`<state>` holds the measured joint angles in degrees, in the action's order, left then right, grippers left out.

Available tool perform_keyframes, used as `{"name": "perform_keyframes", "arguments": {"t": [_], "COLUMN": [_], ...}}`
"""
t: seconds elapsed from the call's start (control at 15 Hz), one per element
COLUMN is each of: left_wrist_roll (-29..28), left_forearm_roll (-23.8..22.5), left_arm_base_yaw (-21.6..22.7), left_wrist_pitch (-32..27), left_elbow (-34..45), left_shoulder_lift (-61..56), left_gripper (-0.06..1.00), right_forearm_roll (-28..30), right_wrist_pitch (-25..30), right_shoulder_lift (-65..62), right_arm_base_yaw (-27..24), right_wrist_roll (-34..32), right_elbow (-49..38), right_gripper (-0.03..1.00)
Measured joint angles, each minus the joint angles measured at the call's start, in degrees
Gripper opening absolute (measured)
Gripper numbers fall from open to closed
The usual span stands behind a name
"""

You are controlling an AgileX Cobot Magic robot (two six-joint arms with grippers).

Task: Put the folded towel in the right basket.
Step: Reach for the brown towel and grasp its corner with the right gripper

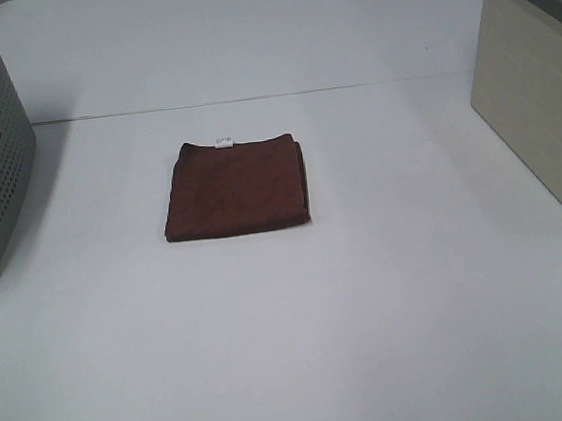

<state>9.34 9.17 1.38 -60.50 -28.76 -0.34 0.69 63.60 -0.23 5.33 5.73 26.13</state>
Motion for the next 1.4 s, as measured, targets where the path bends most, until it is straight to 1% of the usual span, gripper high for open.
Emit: {"name": "perform_keyframes", "arguments": {"t": [1.4], "left_wrist_roll": [0.0], "left_forearm_roll": [0.0], "left_arm_base_yaw": [0.0], "left_wrist_pitch": [0.0], "left_elbow": [0.0], "left_shoulder_lift": [0.0], "left_gripper": [0.0], "right_forearm_roll": [0.0], "right_wrist_pitch": [0.0], "right_shoulder_lift": [0.0], "right_arm_base_yaw": [0.0], "right_wrist_roll": [0.0], "right_elbow": [0.0], "right_gripper": [0.9]}}
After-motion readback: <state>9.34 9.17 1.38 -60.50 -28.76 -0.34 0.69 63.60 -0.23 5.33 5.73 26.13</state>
